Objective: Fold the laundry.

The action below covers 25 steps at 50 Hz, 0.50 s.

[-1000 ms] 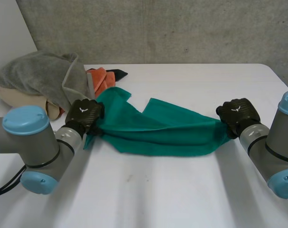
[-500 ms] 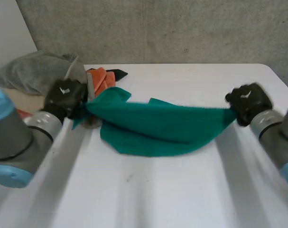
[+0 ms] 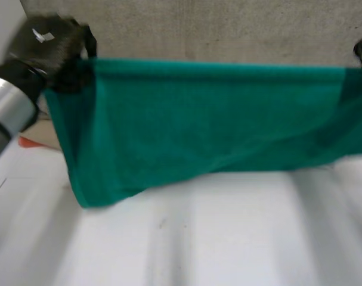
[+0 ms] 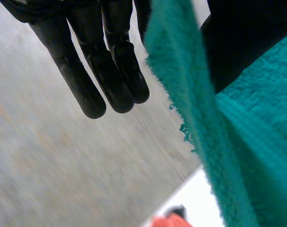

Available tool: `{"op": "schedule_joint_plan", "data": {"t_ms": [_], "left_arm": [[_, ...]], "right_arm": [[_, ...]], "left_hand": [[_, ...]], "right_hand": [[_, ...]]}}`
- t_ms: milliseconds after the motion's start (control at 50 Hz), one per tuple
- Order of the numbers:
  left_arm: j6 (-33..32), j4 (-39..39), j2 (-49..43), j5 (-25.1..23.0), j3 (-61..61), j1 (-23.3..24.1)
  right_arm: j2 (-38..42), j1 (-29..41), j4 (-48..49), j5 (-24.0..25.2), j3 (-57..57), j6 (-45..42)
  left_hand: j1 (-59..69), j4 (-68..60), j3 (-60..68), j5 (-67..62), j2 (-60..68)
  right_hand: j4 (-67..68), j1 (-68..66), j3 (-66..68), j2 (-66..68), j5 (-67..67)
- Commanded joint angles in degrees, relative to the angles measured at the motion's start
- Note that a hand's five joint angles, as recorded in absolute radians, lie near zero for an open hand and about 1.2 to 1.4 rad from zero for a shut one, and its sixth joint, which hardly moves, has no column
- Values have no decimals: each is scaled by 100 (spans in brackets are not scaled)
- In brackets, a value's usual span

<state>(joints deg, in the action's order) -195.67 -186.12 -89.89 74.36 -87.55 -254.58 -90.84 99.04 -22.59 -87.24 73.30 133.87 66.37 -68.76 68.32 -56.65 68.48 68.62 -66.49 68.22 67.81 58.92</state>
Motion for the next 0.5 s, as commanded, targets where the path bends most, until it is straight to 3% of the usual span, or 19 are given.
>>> {"op": "schedule_joint_plan", "data": {"t_ms": [20, 120, 240, 300, 420, 500], "left_arm": [[-505, 120, -2283, 17, 1271, 57], [-999, 85, -3420, 61, 2775, 294], [-1087, -222, -4107, 26, 4393, 409], [-973, -1081, -4177, 96, 4913, 487], [-526, -3084, -3941, 359, 4818, 602], [-314, -3281, -3564, 737, 4467, 532]], "right_arm": [[1541, -297, 79, -38, -288, -169], [2483, -271, 772, -143, -1009, -37], [2923, -236, 2274, -302, -1774, 524], [2959, -227, 3294, -337, -2003, 999], [2730, -227, 4842, -478, -2056, 1580], [2633, -227, 5361, -425, -1951, 1598]], "left_hand": [[1363, -1124, 1168, -1335, 1152], [1363, -1124, 1168, -1335, 1152], [1363, -1124, 1168, -1335, 1152], [1363, -1124, 1168, -1335, 1152], [1363, -1124, 1168, -1335, 1152], [1363, -1124, 1168, -1335, 1152]], "right_hand": [[1138, -1351, 1178, 1219, 1108], [1138, -1351, 1178, 1219, 1108], [1138, -1351, 1178, 1219, 1108], [1138, -1351, 1178, 1219, 1108], [1138, -1351, 1178, 1219, 1108], [1138, -1351, 1178, 1219, 1108]]}}
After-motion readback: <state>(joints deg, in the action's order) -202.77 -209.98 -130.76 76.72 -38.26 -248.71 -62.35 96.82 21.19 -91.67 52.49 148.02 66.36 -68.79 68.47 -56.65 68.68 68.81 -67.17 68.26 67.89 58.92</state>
